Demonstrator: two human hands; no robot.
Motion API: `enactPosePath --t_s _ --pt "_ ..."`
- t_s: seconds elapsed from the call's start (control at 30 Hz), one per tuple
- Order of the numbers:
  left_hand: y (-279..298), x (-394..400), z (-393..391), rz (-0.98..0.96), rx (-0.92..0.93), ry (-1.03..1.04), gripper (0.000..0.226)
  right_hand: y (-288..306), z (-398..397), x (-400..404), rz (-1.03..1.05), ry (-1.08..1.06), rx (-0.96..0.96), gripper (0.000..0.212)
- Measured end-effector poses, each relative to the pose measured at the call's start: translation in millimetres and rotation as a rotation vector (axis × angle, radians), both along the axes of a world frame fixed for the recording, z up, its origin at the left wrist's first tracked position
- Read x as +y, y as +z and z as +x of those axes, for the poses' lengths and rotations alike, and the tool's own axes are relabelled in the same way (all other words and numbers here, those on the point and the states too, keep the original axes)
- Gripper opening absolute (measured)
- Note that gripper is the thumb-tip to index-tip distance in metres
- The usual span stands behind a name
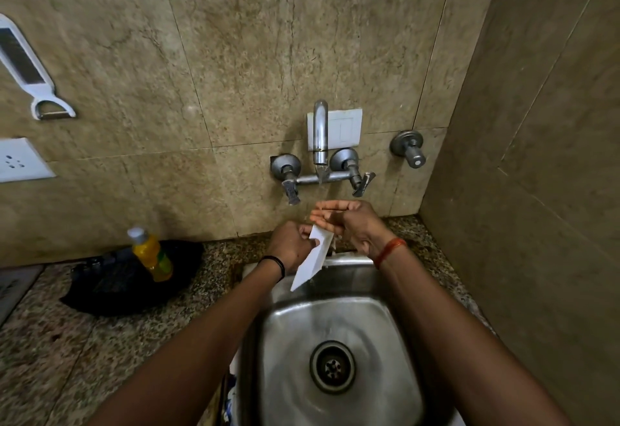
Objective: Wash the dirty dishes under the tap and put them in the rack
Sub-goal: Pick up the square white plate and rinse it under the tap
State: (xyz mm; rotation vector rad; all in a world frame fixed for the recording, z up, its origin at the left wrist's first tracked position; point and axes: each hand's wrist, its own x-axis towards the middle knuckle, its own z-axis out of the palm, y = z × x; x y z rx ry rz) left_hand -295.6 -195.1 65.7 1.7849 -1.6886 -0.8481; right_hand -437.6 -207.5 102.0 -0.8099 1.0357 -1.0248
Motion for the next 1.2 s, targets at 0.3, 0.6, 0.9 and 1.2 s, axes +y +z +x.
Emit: enactPosePath --t_s 0.3,0.6,0.9,1.2 --pt "35 -34 -31 -0.11 -0.592 -0.329 0.02 -1 -35 0 -0.08 -0.406 0.157 0.005" --pt "46 -52 -45 -0.099 -0.79 -0.471 0.016 1 -35 -33 -0.165 -0.406 0.609 0.027" --pt "41 -52 -48 -0.102 -0.809 -0.499 0.013 1 -33 -43 0.065 -0.36 0.144 0.028" --pt "22 -38 -34 0.023 -0.745 -0.515 0.006 3 -9 -4 0.034 -0.205 0.024 0.032"
